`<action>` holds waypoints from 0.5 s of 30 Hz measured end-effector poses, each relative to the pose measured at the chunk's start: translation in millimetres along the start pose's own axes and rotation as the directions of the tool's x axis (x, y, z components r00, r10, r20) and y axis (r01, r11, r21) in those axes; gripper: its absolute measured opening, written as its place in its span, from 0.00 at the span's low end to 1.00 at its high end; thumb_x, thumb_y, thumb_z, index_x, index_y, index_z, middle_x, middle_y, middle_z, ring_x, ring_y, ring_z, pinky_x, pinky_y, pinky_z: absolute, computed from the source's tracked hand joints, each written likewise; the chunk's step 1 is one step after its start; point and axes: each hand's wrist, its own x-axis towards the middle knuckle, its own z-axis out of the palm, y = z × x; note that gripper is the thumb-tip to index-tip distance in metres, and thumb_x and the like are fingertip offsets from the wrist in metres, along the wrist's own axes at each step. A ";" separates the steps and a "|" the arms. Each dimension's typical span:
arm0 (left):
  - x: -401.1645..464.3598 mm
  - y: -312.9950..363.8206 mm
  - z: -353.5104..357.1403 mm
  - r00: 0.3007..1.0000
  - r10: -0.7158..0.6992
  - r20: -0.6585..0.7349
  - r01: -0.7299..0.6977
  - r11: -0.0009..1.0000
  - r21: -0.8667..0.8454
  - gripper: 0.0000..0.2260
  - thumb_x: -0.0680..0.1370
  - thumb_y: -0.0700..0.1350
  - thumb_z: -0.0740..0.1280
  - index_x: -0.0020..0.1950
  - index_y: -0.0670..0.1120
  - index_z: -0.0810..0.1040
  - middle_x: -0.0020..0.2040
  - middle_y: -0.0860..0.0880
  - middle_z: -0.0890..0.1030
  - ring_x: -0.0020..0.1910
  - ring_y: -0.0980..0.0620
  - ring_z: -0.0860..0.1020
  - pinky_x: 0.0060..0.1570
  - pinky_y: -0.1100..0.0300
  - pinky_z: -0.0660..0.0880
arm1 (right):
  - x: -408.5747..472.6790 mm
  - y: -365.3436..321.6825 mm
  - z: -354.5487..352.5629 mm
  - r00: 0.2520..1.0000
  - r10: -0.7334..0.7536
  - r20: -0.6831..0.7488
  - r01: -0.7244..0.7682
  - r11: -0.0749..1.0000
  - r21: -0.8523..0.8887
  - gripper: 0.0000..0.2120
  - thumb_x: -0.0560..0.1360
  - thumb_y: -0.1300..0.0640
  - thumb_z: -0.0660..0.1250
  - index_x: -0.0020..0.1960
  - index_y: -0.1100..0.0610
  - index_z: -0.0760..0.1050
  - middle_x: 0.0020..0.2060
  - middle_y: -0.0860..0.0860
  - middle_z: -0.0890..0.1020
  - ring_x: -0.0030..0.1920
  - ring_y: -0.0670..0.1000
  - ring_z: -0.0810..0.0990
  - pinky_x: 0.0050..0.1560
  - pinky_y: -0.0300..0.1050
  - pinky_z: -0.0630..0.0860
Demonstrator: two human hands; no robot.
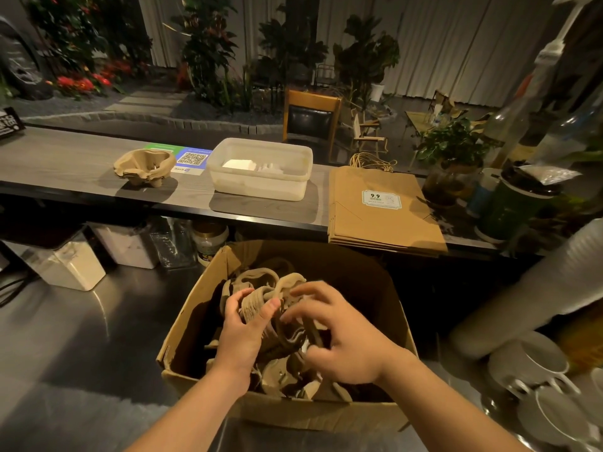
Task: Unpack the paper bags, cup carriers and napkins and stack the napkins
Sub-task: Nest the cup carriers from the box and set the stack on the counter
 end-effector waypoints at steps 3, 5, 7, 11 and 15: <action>1.0 1.4 -1.4 0.999 -0.049 -0.014 0.048 0.996 -0.069 0.43 0.53 0.74 0.77 0.66 0.66 0.69 0.65 0.50 0.77 0.63 0.43 0.77 0.63 0.38 0.76 | -3.1 13.1 -2.5 0.971 0.058 -0.230 0.005 0.965 0.262 0.27 0.69 0.55 0.70 0.68 0.44 0.72 0.65 0.40 0.72 0.68 0.44 0.72 0.67 0.47 0.76; 0.8 2.3 -1.1 0.998 -0.058 0.006 0.059 0.995 -0.086 0.44 0.51 0.76 0.78 0.64 0.67 0.70 0.65 0.49 0.77 0.63 0.43 0.76 0.65 0.37 0.74 | -4.1 20.6 -3.0 0.936 0.189 -0.298 -0.014 0.865 0.502 0.32 0.68 0.57 0.71 0.71 0.44 0.70 0.63 0.44 0.77 0.65 0.47 0.77 0.64 0.49 0.79; -0.2 3.9 0.5 0.995 -0.085 0.046 0.088 0.992 -0.089 0.37 0.57 0.74 0.77 0.62 0.68 0.70 0.64 0.49 0.77 0.63 0.43 0.76 0.62 0.41 0.74 | -3.0 24.8 -1.1 0.905 0.307 -0.294 -0.002 0.694 0.720 0.33 0.67 0.57 0.70 0.72 0.44 0.70 0.63 0.48 0.79 0.64 0.52 0.80 0.62 0.53 0.81; 0.8 3.2 0.5 0.977 -0.152 0.148 0.169 0.979 -0.111 0.32 0.66 0.68 0.76 0.66 0.63 0.71 0.63 0.47 0.80 0.61 0.44 0.79 0.53 0.47 0.76 | -1.3 29.0 5.2 0.847 0.464 -0.260 -0.011 0.504 0.864 0.33 0.66 0.58 0.69 0.70 0.44 0.72 0.64 0.53 0.78 0.64 0.57 0.80 0.63 0.61 0.79; 2.6 0.5 -2.1 0.973 -0.183 0.143 0.199 0.975 -0.101 0.31 0.64 0.65 0.75 0.66 0.63 0.73 0.64 0.46 0.81 0.62 0.42 0.79 0.59 0.43 0.77 | -2.0 28.3 15.8 0.843 0.486 -0.232 -0.164 0.642 0.749 0.31 0.77 0.65 0.67 0.74 0.40 0.68 0.65 0.46 0.78 0.65 0.49 0.79 0.64 0.54 0.80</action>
